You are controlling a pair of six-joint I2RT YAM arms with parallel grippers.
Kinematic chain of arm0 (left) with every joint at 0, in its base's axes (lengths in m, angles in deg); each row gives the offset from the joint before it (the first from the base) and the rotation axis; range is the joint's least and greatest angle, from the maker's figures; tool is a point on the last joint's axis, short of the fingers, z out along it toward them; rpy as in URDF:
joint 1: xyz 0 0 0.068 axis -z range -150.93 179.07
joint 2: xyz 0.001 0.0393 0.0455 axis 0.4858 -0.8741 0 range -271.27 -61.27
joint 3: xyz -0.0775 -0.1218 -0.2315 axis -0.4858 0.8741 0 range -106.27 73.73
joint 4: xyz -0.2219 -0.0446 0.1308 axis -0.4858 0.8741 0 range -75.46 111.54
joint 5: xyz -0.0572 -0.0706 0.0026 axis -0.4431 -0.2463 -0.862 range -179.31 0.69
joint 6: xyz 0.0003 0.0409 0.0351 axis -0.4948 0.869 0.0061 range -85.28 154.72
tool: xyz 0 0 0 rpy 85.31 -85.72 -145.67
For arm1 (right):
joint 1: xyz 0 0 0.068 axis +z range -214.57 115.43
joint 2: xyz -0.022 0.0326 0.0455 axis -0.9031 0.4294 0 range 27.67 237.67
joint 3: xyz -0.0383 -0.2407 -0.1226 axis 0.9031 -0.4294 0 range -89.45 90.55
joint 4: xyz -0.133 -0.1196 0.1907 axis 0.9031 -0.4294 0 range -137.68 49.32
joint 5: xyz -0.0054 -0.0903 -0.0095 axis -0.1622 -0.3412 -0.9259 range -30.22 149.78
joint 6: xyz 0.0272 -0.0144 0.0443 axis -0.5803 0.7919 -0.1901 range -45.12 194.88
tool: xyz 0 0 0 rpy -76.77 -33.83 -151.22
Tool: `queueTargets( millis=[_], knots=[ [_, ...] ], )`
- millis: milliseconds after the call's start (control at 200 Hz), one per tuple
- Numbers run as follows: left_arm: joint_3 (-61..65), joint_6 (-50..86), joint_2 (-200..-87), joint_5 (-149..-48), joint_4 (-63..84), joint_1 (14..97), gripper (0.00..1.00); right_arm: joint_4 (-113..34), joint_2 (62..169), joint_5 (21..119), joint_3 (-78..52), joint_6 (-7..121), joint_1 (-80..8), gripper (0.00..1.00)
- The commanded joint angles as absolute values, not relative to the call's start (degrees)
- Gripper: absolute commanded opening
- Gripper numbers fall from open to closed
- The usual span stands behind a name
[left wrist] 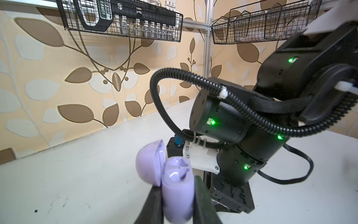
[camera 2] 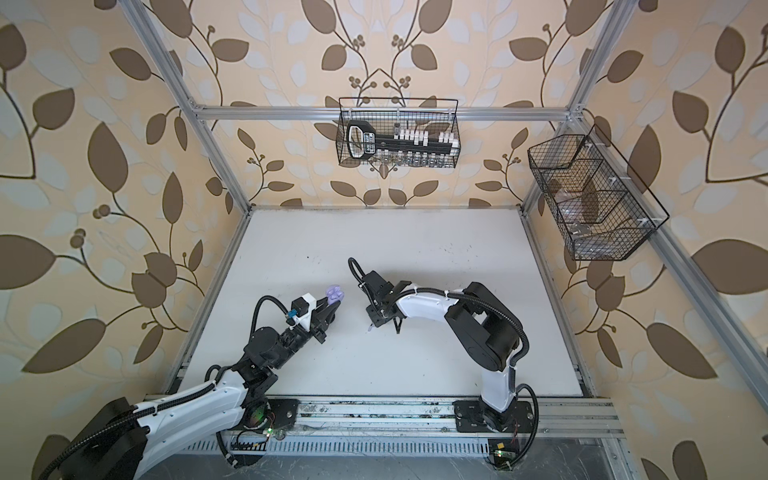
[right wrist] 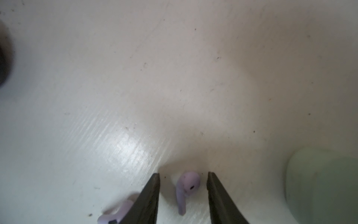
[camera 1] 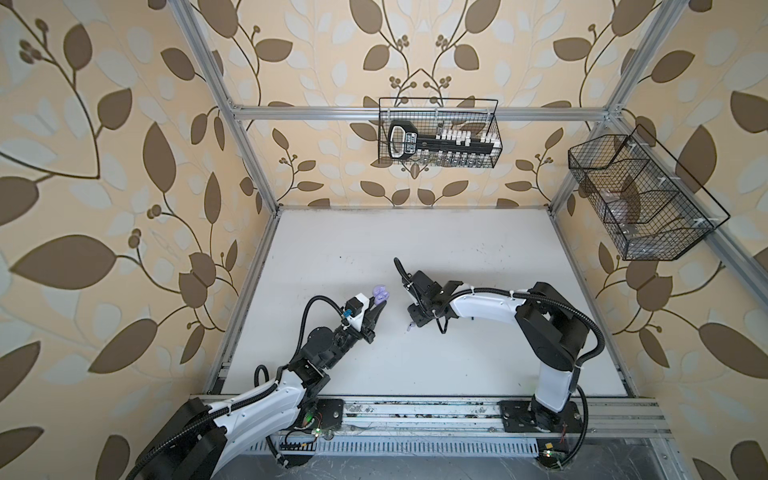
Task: Insert the wireless bluetooth earbuds into the charging case
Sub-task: 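Lower the right gripper onto one lavender earbud and close on it, then lift the lavender earbud with the right gripper toward the open case in the left gripper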
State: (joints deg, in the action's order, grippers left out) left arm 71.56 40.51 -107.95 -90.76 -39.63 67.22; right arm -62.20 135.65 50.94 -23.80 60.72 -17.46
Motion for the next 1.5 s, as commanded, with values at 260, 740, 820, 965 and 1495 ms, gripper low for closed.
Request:
queueTargets(
  millis=[260, 740, 820, 965, 1495],
  knots=[
    [69.32, 40.70, -107.53, -91.02, -42.77, 66.95, 0.00, -64.24, 137.08, 51.38, -22.88, 60.73, -17.97, 0.34],
    [69.16, 40.88, -107.83, -92.18, -42.86, 66.95, 0.00, -62.80, 136.25, 53.69, -24.15, 60.01, -18.94, 0.25],
    [68.91, 41.12, -108.18, -93.50, -42.78, 66.95, 0.00, -61.90, 135.48, 55.15, -24.96, 59.64, -19.54, 0.24],
    [68.23, 41.32, -108.99, -95.53, -42.42, 66.95, 0.00, -59.63, 133.35, 58.21, -27.11, 58.53, -21.08, 0.22],
    [67.49, 40.30, -112.50, -97.44, -44.03, 66.95, 0.00, -50.59, 120.07, 63.07, -36.27, 55.07, -25.07, 0.18]
  ],
)
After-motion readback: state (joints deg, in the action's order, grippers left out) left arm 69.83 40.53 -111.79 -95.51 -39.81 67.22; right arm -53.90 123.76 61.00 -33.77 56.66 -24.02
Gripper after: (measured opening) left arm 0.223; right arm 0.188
